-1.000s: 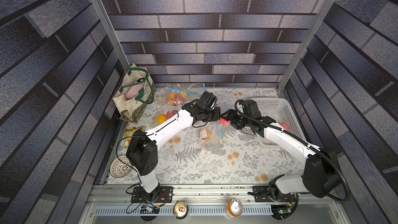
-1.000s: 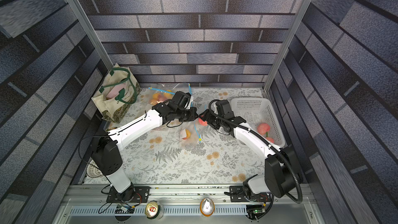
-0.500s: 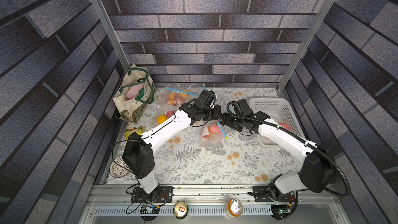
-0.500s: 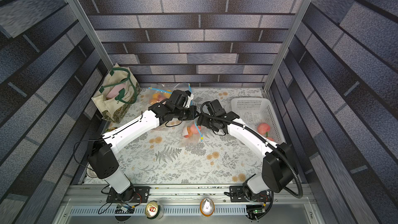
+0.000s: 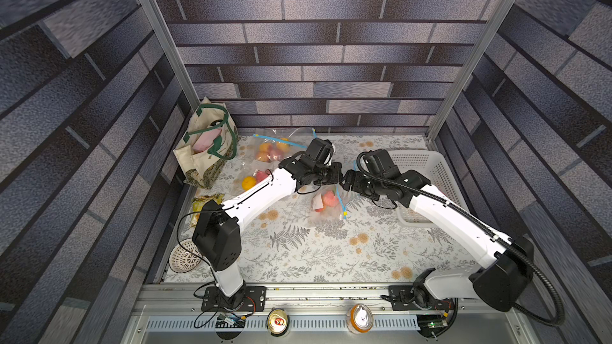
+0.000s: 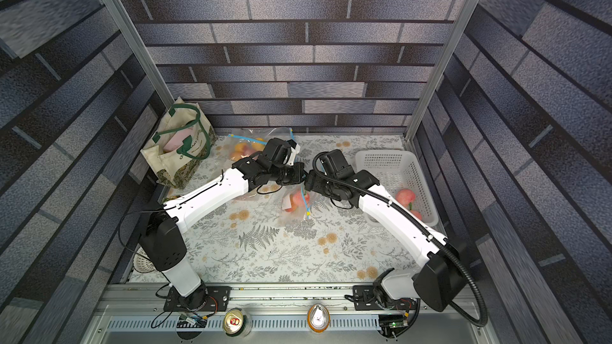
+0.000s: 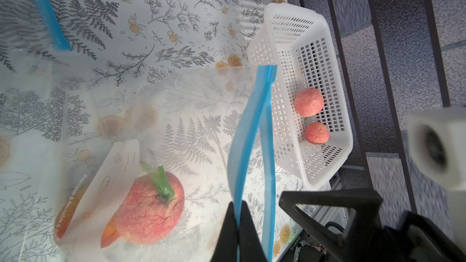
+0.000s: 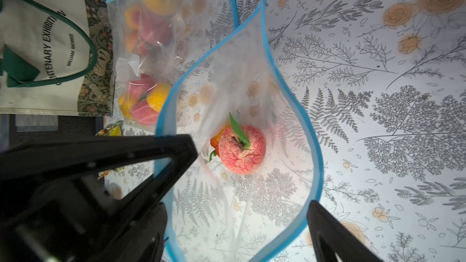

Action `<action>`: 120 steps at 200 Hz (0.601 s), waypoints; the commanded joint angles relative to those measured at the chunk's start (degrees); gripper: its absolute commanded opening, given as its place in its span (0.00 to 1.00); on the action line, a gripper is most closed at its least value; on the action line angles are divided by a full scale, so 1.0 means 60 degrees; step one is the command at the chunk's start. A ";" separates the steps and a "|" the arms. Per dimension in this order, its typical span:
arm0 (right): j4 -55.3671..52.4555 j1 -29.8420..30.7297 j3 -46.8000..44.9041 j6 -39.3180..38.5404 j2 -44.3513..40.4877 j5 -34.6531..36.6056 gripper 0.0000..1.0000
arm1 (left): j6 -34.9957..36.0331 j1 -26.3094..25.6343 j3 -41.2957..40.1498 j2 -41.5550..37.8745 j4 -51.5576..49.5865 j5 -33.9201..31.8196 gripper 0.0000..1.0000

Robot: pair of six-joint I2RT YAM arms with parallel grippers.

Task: Place the peach in a zip-top bag and seal the zipper
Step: Place the peach in the zipper food storage bag.

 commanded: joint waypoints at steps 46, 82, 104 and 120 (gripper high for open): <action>-0.0628 -0.0033 0.0421 -0.0258 -0.0402 0.0361 0.86 | 0.0067 -0.0186 0.0172 -0.0033 -0.0175 0.0099 0.00; -0.0774 -0.1089 0.0373 -0.0574 -0.0784 -0.0205 0.85 | 0.0074 -0.0227 -0.0027 -0.0131 -0.0239 -0.0146 0.00; -0.1063 -0.1819 0.0625 -0.0906 -0.0885 -0.0429 0.85 | 0.0073 -0.0256 -0.0028 -0.0056 -0.0237 -0.0145 0.00; -0.1626 -0.2289 0.1078 -0.1342 -0.0863 -0.0188 0.86 | 0.0124 -0.0265 0.0051 0.0021 -0.0323 -0.0160 0.00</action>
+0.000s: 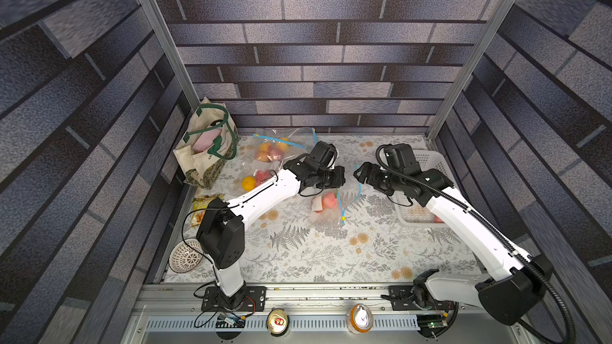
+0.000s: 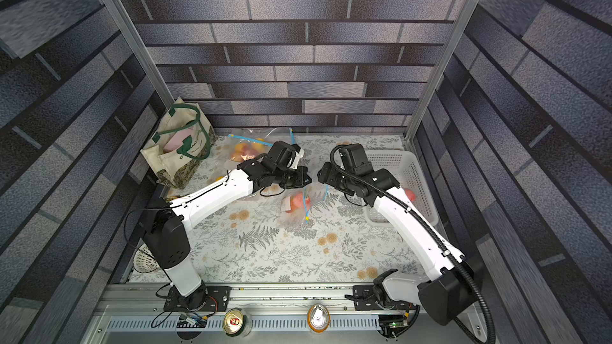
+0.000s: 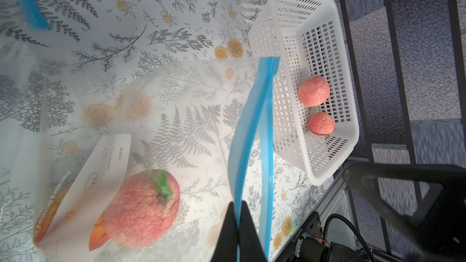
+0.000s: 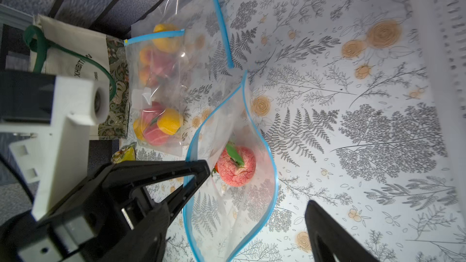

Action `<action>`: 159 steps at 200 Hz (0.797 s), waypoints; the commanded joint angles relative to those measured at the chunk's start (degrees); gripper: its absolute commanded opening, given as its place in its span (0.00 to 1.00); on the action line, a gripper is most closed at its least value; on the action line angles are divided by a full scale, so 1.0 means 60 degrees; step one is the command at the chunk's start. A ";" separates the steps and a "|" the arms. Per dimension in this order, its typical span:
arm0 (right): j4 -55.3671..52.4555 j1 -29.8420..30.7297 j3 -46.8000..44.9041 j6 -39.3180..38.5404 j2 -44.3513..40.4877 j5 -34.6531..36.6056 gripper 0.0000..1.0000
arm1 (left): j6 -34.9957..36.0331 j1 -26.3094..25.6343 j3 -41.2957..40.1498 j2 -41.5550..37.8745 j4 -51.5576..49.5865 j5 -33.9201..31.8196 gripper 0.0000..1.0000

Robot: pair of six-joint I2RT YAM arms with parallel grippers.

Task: Place the peach in a zip-top bag and seal the zipper
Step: Pick up the peach from the basket.

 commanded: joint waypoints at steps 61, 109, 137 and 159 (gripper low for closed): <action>-0.1675 -0.3929 -0.0013 -0.2662 0.0429 0.3690 0.89 | 0.0312 -0.0131 -0.0076 -0.0321 -0.0288 -0.0408 0.00; -0.0686 -0.5469 -0.0402 -0.3803 0.2070 0.4297 0.93 | 0.0405 -0.0128 -0.0210 -0.0261 -0.0258 -0.0219 0.00; -0.0459 -0.5930 -0.0346 -0.4086 0.3157 0.3612 0.93 | 0.0377 -0.0111 -0.0037 -0.0001 -0.0229 -0.0028 0.00; -0.0397 -0.6046 -0.0397 -0.4035 0.3524 0.3693 0.93 | 0.0410 -0.0146 0.0164 0.0116 -0.0310 0.0009 0.00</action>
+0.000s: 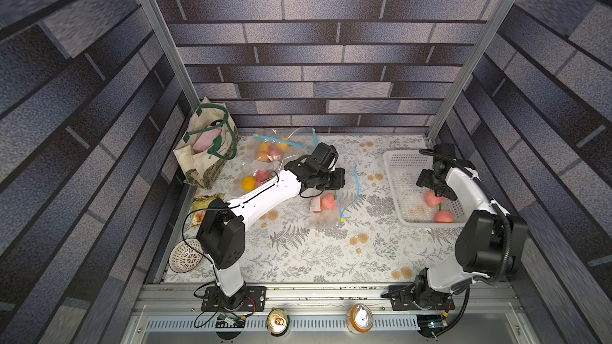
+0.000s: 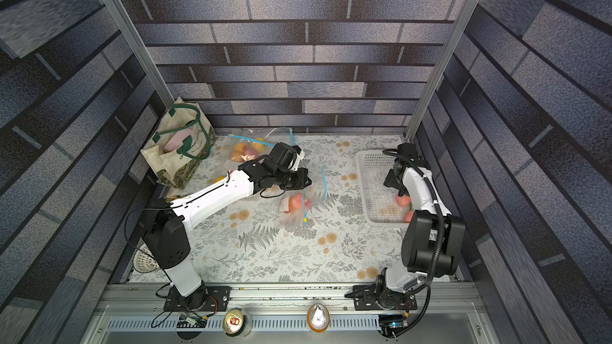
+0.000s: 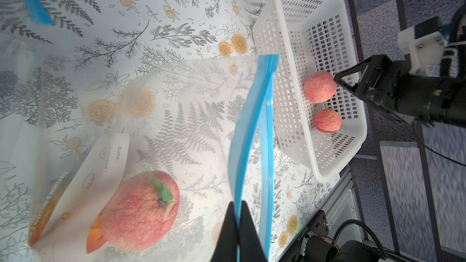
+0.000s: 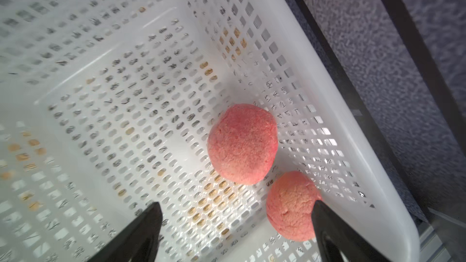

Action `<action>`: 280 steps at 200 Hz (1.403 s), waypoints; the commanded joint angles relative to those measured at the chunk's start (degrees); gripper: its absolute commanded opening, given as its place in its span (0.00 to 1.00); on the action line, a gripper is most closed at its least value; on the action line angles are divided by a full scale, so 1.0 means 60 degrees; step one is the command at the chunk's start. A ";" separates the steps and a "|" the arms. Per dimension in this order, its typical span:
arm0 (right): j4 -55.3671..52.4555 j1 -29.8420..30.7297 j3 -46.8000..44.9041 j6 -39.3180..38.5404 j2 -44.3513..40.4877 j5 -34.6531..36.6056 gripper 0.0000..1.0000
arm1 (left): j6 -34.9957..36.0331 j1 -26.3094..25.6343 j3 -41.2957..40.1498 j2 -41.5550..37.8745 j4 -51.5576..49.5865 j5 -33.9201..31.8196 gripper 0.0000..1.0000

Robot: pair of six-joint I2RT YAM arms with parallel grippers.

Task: Place the peach in a zip-top bag and seal the zipper
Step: Pick up the peach from the basket.

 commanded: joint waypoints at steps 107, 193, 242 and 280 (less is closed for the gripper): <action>0.1037 -0.0174 -0.0739 -0.0360 0.0643 0.0064 0.96 | 0.0591 -0.0476 0.2475 0.1110 -0.2206 -0.0359 0.00; 0.1570 -0.0724 -0.0767 -0.0364 0.1143 -0.1221 0.93 | 0.0525 -0.0842 0.2989 0.1394 -0.2617 -0.0733 0.00; 0.1518 -0.0720 -0.0670 -0.0468 0.1277 -0.0854 0.84 | 0.0552 -0.0751 0.2782 0.1248 -0.2557 -0.0760 0.00; 0.1293 -0.0706 -0.0473 -0.0618 0.1268 -0.0723 0.80 | 0.0543 -0.0728 0.2732 0.1242 -0.2468 -0.0698 0.00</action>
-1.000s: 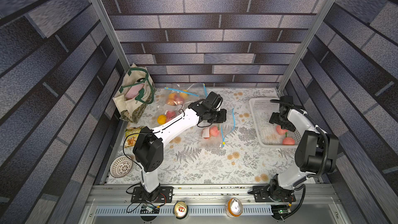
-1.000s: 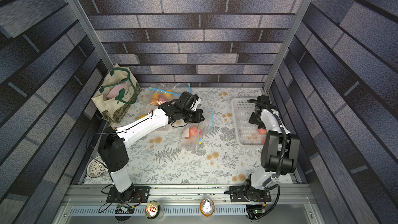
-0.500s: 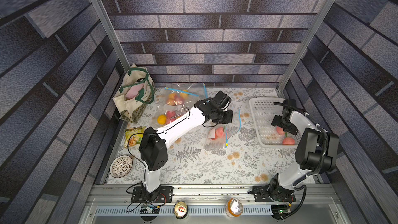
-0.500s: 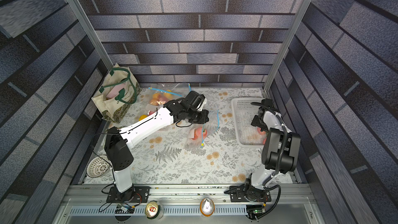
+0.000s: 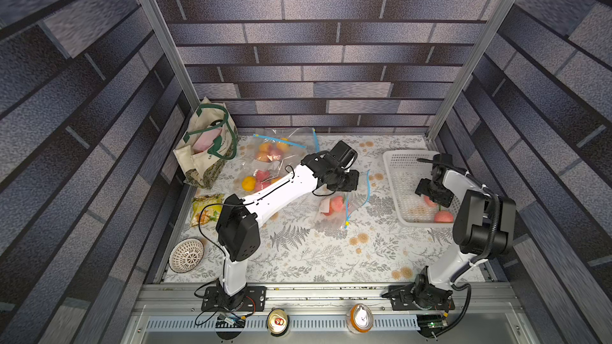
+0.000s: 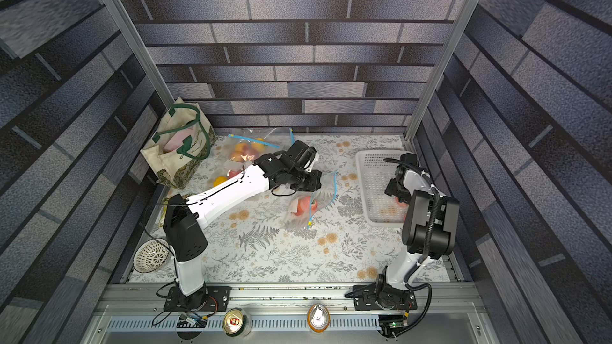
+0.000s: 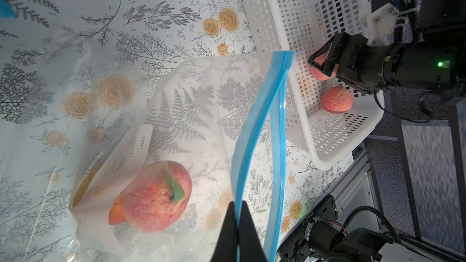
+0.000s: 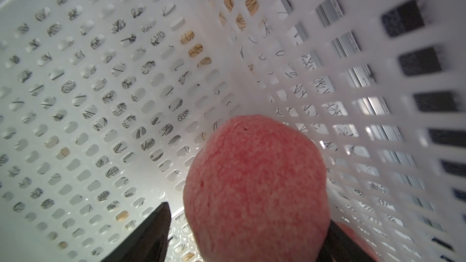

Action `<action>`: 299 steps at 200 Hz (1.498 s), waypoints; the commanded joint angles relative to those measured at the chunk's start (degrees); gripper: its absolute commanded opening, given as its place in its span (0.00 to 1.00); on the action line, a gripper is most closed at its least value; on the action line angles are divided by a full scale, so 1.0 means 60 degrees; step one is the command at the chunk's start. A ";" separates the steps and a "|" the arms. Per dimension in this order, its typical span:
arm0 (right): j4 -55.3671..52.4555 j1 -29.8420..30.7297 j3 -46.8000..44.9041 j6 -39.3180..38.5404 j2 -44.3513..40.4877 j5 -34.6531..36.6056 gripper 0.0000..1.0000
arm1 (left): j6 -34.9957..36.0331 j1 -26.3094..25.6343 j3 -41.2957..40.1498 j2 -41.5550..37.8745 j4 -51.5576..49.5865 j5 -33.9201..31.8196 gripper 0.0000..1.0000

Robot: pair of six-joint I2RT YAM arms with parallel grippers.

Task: Place the peach in a zip-top bag and seal the zipper
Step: Pick up the peach from the basket.

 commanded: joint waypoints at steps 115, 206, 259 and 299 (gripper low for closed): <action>-0.0586 0.0026 0.0681 -0.0395 0.0544 0.0698 0.76 | 0.0149 0.0243 -0.0144 -0.0241 -0.0061 -0.0045 0.00; -0.0747 0.0361 0.0651 -0.0119 -0.1417 -0.0943 0.65 | 0.0101 0.0295 -0.0299 -0.0137 0.0112 0.0088 0.00; -0.0225 0.3511 0.0390 0.1289 -0.4154 -0.2584 0.64 | 0.0241 0.0574 -0.0112 -0.0118 0.0017 -0.0025 0.00; 0.0975 0.5018 -0.0371 0.2770 -0.5660 -0.4099 0.64 | 0.0239 0.0599 -0.0167 -0.0199 0.0087 -0.0155 0.00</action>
